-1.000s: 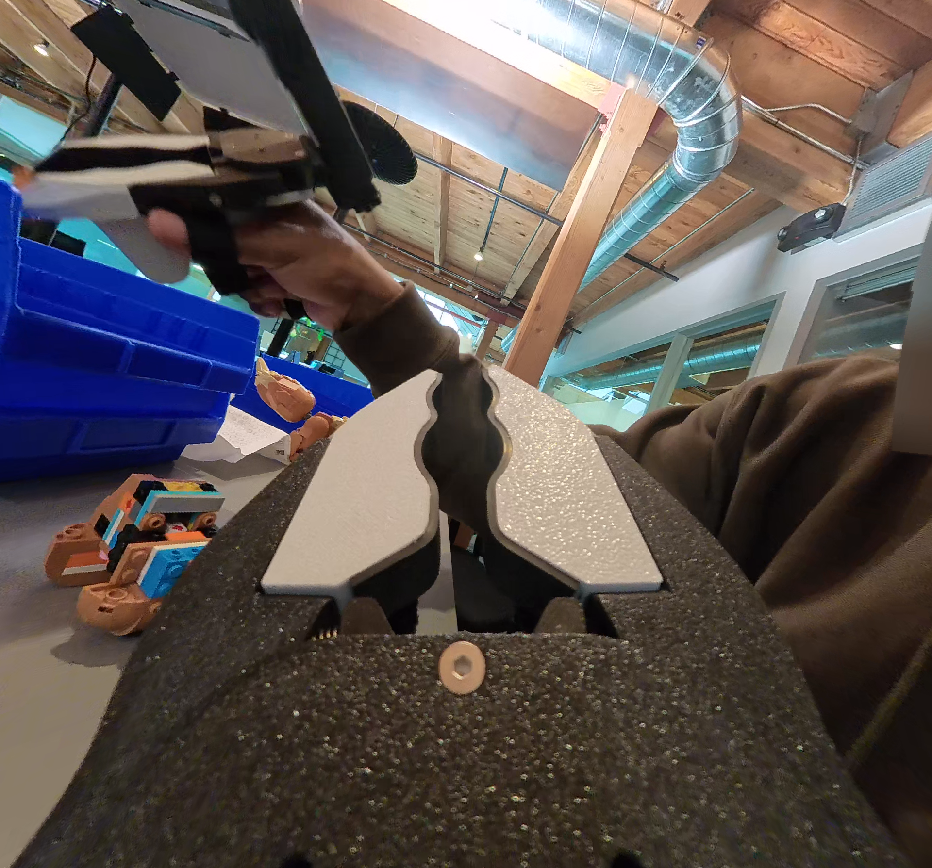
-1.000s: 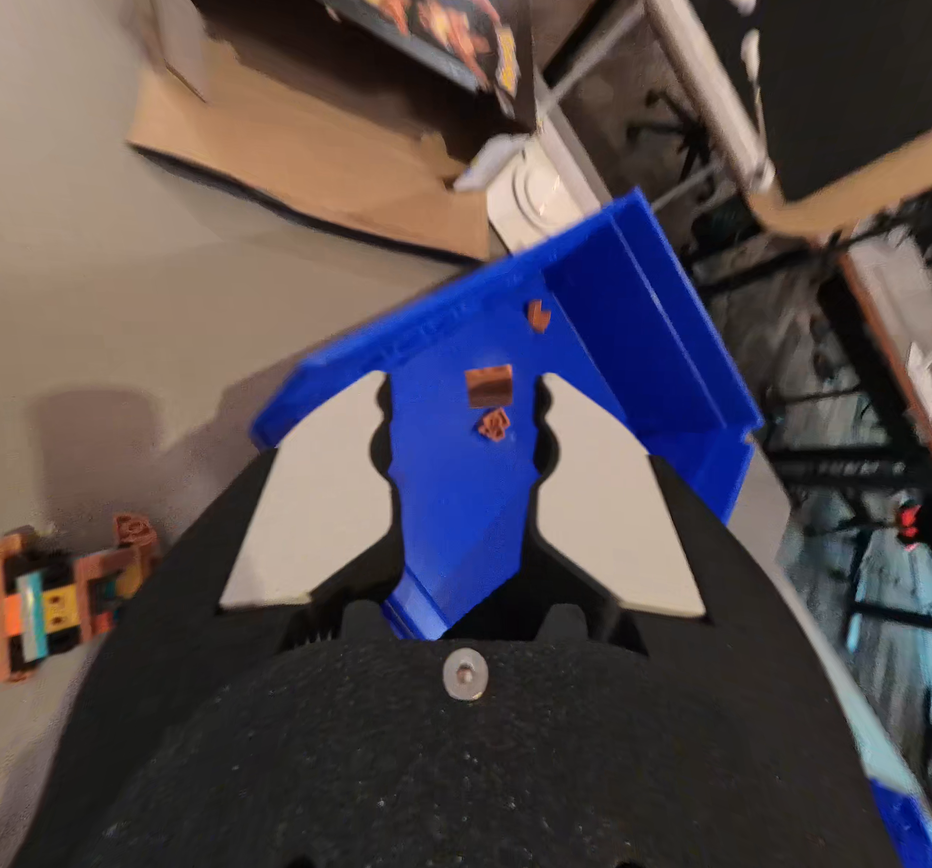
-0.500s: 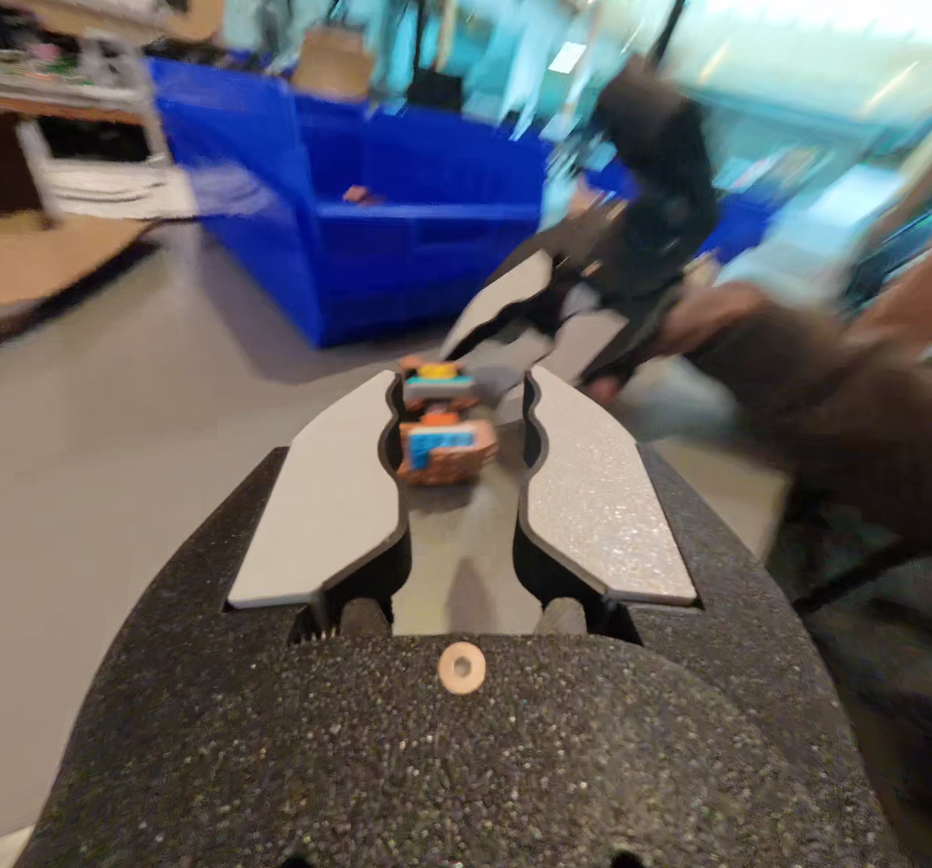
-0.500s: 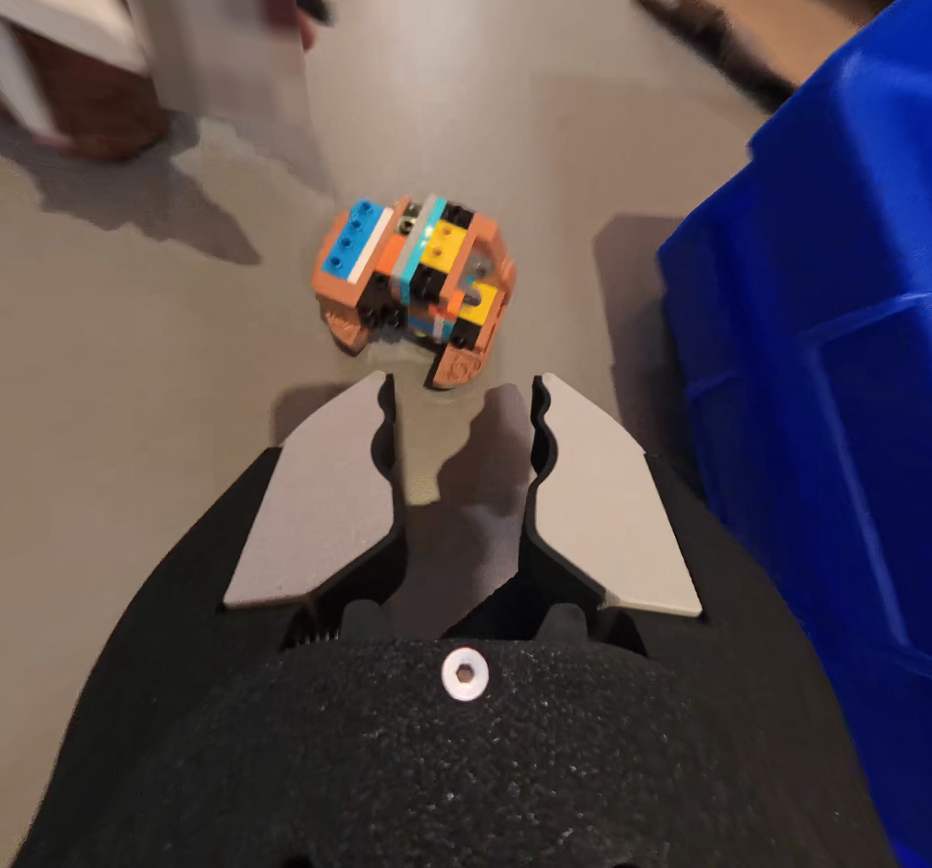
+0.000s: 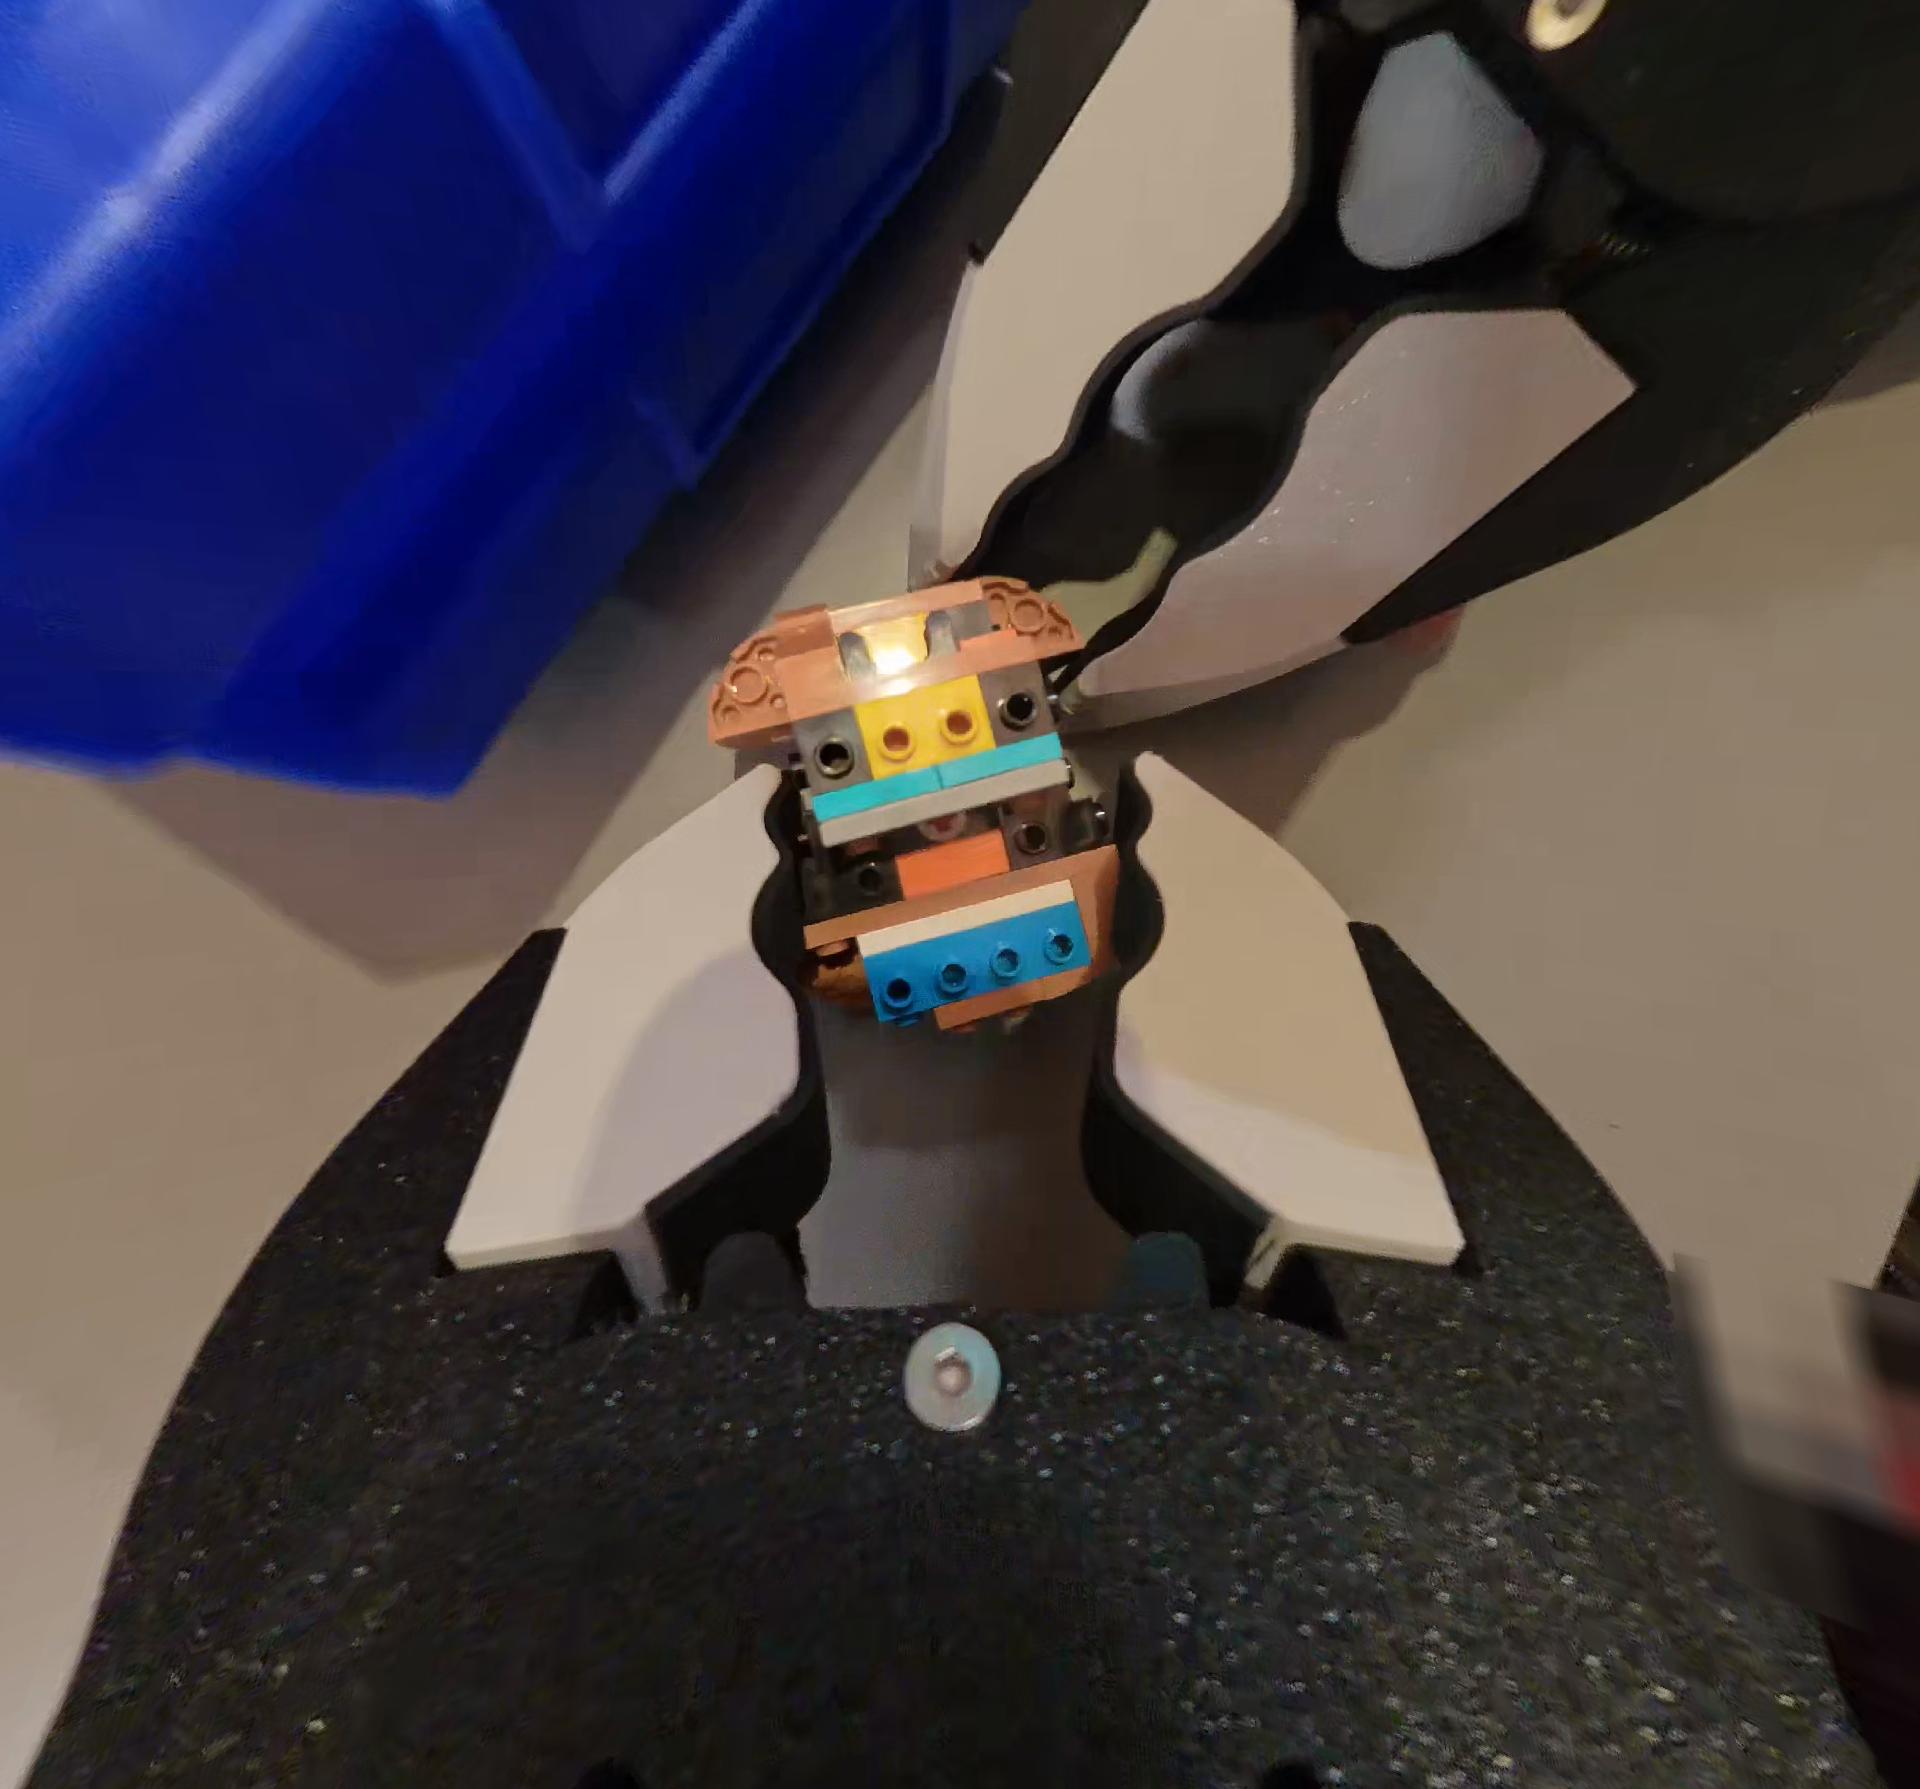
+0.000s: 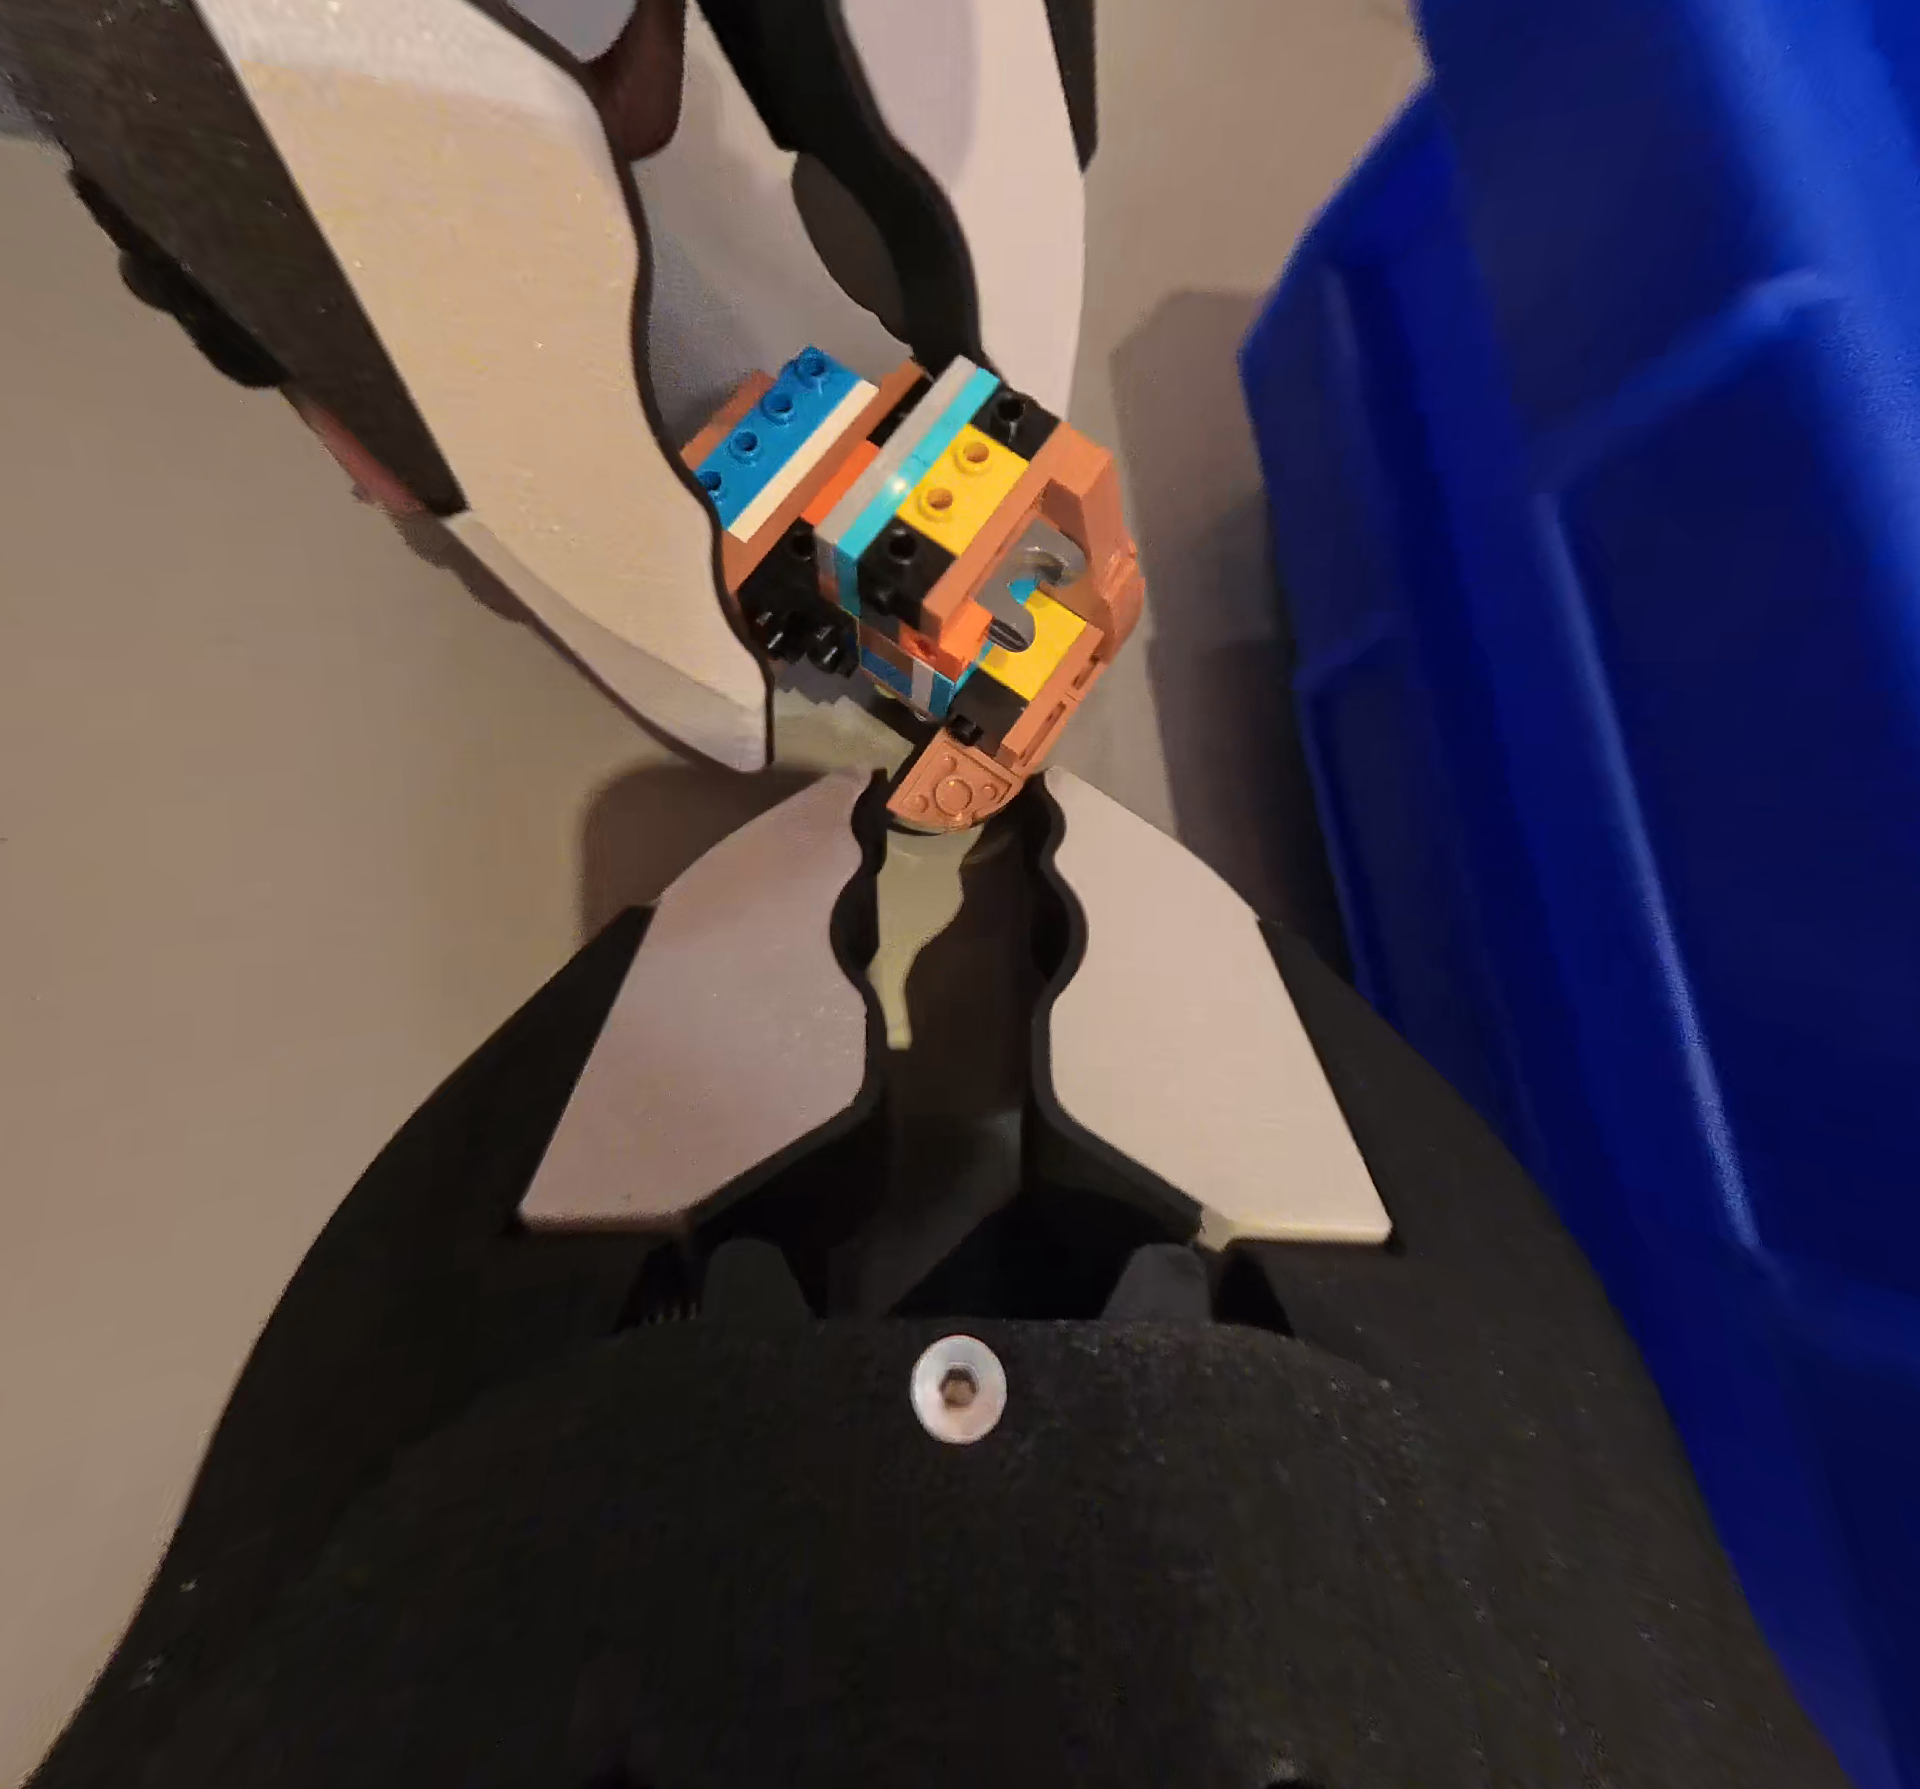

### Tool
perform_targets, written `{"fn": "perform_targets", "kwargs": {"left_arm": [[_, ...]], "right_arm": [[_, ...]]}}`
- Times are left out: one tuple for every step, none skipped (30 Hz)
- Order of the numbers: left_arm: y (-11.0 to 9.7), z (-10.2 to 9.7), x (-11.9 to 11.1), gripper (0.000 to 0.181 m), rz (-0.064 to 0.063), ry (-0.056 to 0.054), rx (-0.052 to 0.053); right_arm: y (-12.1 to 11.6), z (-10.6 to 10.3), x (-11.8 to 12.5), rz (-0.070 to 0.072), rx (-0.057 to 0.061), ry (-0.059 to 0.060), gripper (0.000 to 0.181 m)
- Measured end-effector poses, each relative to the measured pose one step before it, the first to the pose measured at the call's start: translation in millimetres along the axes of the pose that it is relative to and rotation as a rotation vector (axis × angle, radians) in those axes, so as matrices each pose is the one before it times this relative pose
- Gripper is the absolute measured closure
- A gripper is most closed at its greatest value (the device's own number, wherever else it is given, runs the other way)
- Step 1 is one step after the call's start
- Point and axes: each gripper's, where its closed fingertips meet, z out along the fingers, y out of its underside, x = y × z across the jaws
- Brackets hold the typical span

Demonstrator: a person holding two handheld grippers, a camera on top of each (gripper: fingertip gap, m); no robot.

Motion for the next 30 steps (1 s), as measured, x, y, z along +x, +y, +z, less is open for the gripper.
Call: {"fn": "perform_targets", "kwargs": {"left_arm": [[-4.42, 3.76, -2.26, 0.123, 0.0198, 0.0074, -0.0069], [-4.66, 3.4, -1.13, 0.124, 0.0167, 0.0054, 0.009], [-4.45, 3.04, 0.58, 0.124, 0.0132, 0.0074, 0.0228], [-3.97, 2.37, 1.09, 0.124, 0.0169, 0.0043, 0.0355], [-3.06, 1.52, 1.24, 0.124, 0.0178, 0.0048, 0.0436], [-1.86, 0.46, 1.18, 0.123, 0.0017, 0.0098, 0.0395], [-0.42, -0.48, 1.44, 0.124, -0.0026, 0.0142, 0.0216], [0.21, -0.72, 1.04, 0.124, 0.0078, 0.0077, 0.0134], [-0.14, -0.38, 0.25, 0.124, -0.0007, 0.0057, 0.0163], [-0.07, -0.45, 0.67, 0.124, -0.0045, 0.0102, 0.0054], [0.05, -0.23, 0.76, 0.124, -0.0032, 0.009, 0.0031], [-0.1, 0.04, 0.68, 0.124, -0.0001, 0.003, 0.0014], [0.0, 0.26, 0.5, 0.124, 0.0066, -0.0017, 0.0004], [-0.02, 0.14, 0.4, 0.124, 0.0076, -0.0027, 0.0], [0.06, 0.03, 0.08, 0.124, 0.0038, -0.0016, 0.0012], [0.11, -0.07, 0.2, 0.124, 0.0016, 0.0, 0.0014], [0.12, -0.21, 0.22, 0.124, 0.0011, 0.0008, 0.001], [0.03, -0.04, 0.15, 0.124, 0.0013, -0.0004, 0.0003], [0.17, 0.02, 0.16, 0.124, 0.003, -0.001, -0.0003], [0.13, -0.07, 0.23, 0.124, 0.0032, -0.0011, -0.0004], [0.19, -0.12, 0.32, 0.124, 0.0039, -0.0008, -0.0007], [0.18, -0.12, 0.31, 0.123, 0.0047, -0.0012, -0.0006], [0.1, -0.24, 0.24, 0.124, 0.0048, -0.0022, 0.0001], [0.22, -0.21, 0.13, 0.124, 0.0059, -0.0031, -0.0001], [0.32, -0.2, -0.11, 0.124, 0.0067, -0.0057, -0.0017], [0.86, 0.13, -0.36, 0.124, 0.0099, -0.0086, -0.0061], [0.57, 0.05, -0.67, 0.124, 0.0166, -0.0123, -0.0054], [-0.05, -0.48, -0.72, 0.124, 0.0181, -0.0118, -0.0002], [0.1, -0.4, 0.06, 0.124, 0.0147, -0.0032, -0.0017], [-0.11, 0.06, 0.9, 0.124, 0.0048, 0.0032, -0.0019]], "right_arm": [[1.92, -3.34, 6.25, 0.0161, 0.0132, 0.0362, 0.156], [1.84, -3.64, 5.74, -0.0015, 0.0093, 0.0402, 0.156], [2.58, -3.46, 3.72, -0.01, 0.0029, 0.0329, 0.156], [2.51, -3.15, 2.42, -0.0072, 0.0028, 0.0248, 0.156], [1.37, -3.01, 1.42, -0.0035, 0.0086, 0.0164, 0.156], [-0.1, -2.73, 0.78, -0.0028, 0.0158, 0.011, 0.156], [-0.99, -2.19, -0.28, -0.0054, 0.0164, 0.0044, 0.156], [-1.06, -1.22, -1.07, -0.0073, 0.0118, -0.002, 0.156], [-0.6, -0.42, -0.64, -0.0032, 0.0052, -0.0028, 0.156], [-0.47, -0.28, -0.63, 0.0036, 0.0037, -0.0082, 0.156], [-0.3, -0.57, -0.75, 0.0087, 0.005, -0.0137, 0.156], [-0.27, -0.74, -0.43, 0.0106, 0.006, -0.0134, 0.156], [0.15, -0.65, -0.63, 0.011, 0.0027, -0.0127, 0.156], [0.38, -0.39, -0.58, 0.0083, 0.0002, -0.0105, 0.156], [0.17, -0.29, -0.36, 0.0067, 0.0009, -0.0079, 0.156], [0.01, -0.18, -0.32, 0.0059, 0.0016, -0.0077, 0.156], [-0.18, -0.2, -0.41, 0.0066, 0.0029, -0.0091, 0.156], [-0.11, -0.23, -0.34, 0.0076, 0.0026, -0.0097, 0.156], [0.01, -0.14, -0.35, 0.0068, 0.0012, -0.0096, 0.156], [0.14, -0.22, -0.44, 0.0044, 0.0007, -0.0076, 0.156], [0.1, -0.05, -0.48, 0.0014, 0.0, -0.0056, 0.156], [0.11, -0.11, -0.65, 0.0005, 0.0, -0.006, 0.156], [-0.02, -0.1, -0.4, -0.0033, 0.0009, -0.0029, 0.156], [-0.09, -0.04, -0.52, -0.0084, 0.0007, 0.0009, 0.156], [-0.08, 0.22, -0.22, -0.0128, -0.0003, 0.0058, 0.155], [0.2, 0.56, -0.18, -0.0231, -0.0043, 0.0136, 0.155], [0.56, 0.81, 0.19, -0.0445, -0.0076, 0.025, 0.155], [-0.09, 0.24, 0.73, -0.0637, -0.0001, 0.0327, 0.155], [0.65, -0.18, 0.15, -0.0623, 0.0016, 0.0199, 0.155], [0.47, -0.76, -0.37, -0.0464, 0.0084, 0.0041, 0.155]]}}
